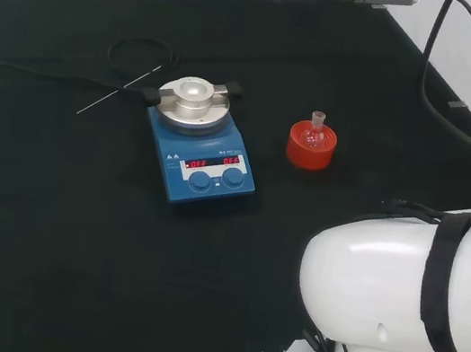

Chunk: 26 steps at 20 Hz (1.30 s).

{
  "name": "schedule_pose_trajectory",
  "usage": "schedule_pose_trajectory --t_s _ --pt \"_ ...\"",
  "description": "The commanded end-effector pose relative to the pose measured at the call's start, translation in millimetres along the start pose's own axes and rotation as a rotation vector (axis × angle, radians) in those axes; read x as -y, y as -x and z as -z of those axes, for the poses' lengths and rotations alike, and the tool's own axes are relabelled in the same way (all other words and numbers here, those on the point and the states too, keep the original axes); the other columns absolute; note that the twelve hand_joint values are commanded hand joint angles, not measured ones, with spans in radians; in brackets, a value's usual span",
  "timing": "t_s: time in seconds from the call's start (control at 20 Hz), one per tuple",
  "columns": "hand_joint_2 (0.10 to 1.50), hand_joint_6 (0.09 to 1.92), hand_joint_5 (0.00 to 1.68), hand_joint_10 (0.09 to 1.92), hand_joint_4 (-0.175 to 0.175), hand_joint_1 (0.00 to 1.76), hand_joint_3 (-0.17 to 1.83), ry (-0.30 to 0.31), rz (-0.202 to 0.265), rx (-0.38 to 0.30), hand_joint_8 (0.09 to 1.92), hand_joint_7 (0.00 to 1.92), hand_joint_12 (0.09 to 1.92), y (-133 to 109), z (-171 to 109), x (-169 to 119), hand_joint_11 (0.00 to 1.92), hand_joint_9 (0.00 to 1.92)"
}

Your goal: Pick up the round-bottom flask.

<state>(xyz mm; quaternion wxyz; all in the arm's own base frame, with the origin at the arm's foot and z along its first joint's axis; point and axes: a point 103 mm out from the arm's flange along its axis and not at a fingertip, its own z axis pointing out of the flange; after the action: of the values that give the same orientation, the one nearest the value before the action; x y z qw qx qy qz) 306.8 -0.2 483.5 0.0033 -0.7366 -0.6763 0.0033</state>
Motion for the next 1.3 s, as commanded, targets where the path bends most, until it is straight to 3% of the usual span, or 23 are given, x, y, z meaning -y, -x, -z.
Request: schedule_pose_trajectory --t_s 0.05,0.25,0.6,0.8,0.95,1.3 --pt "1.13 0.47 0.31 0.67 -0.014 0.14 0.54 0.008 0.001 0.008 0.62 0.13 1.33 0 0 -1 0.09 0.27" --pt "1.25 0.35 0.36 0.67 -0.015 0.10 0.32 0.003 0.008 0.006 0.61 0.12 1.38 7 -3 -5 0.06 0.27" --pt "1.27 0.33 0.37 0.67 -0.015 0.10 0.28 0.005 0.004 -0.025 0.61 0.14 1.39 34 -14 -13 0.08 0.27" --pt "1.25 0.32 0.37 0.67 -0.015 0.15 0.26 0.001 -0.021 -0.046 0.62 0.15 1.38 46 -29 -20 0.10 0.28" --pt "1.24 0.32 0.38 0.67 -0.017 0.18 0.25 -0.008 -0.063 -0.035 0.62 0.16 1.38 36 -53 -28 0.10 0.28" --pt "1.23 0.32 0.40 0.67 -0.022 0.23 0.24 -0.045 -0.117 -0.072 0.62 0.17 1.38 101 -92 -50 0.11 0.30"
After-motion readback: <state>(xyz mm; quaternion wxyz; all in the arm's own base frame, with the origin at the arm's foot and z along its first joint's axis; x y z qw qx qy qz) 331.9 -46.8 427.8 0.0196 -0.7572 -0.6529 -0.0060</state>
